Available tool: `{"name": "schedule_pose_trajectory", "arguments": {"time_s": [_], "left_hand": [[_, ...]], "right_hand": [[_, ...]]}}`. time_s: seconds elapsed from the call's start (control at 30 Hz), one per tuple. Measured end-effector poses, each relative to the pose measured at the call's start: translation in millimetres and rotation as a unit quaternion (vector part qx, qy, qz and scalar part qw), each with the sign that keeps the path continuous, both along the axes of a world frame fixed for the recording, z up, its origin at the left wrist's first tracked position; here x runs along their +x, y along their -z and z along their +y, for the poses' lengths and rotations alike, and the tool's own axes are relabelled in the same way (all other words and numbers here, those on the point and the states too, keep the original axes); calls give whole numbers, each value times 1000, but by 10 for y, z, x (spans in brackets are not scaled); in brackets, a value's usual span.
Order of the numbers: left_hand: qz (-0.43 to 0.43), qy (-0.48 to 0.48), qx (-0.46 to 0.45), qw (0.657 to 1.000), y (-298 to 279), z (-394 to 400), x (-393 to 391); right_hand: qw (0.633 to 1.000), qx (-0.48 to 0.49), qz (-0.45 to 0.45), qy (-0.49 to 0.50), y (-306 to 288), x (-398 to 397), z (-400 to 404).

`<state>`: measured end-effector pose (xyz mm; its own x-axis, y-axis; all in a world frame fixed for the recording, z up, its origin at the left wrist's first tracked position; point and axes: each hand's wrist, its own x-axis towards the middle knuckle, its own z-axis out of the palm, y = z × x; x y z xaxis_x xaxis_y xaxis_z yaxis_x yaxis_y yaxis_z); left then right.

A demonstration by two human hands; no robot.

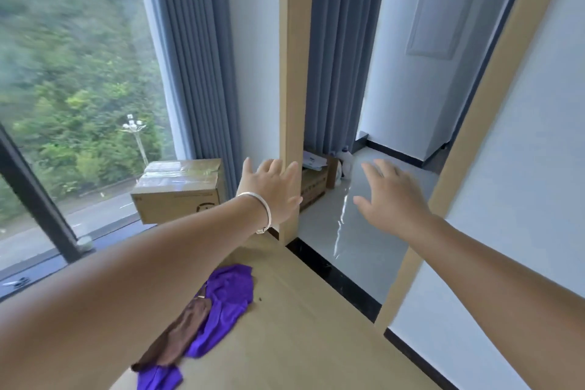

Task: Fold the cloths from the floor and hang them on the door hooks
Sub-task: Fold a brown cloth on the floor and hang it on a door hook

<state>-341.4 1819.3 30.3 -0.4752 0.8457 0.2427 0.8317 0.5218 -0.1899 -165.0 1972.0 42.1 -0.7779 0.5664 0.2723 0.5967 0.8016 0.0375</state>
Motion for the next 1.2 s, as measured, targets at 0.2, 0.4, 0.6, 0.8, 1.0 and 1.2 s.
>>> {"name": "schedule_pose_trajectory", "arguments": {"time_s": [0.2, 0.4, 0.6, 0.8, 1.0, 1.2], "left_hand": [[-10, -123, -19, 992, 208, -387, -684], [-43, -211, -8, 976, 527, -732, -1467], [-105, -271, 8, 957, 958, -890, -2536], [-168, -326, 3, 930, 1582, -1115, -3499], [-226, -390, -42, 892, 2387, -1577, -4004], [-299, -471, -85, 825, 3233, -2049, -4117]], "right_hand": [[993, -11, -14, -115, 243, -990, 12], [978, -35, -18, -206, 494, -2057, -197], [962, -29, -72, -263, 759, -3348, -349], [937, -40, -142, -316, 1240, -4486, -576], [903, -57, -210, -371, 1973, -5369, -920], [849, -82, -281, -440, 2866, -5897, -1302]]}}
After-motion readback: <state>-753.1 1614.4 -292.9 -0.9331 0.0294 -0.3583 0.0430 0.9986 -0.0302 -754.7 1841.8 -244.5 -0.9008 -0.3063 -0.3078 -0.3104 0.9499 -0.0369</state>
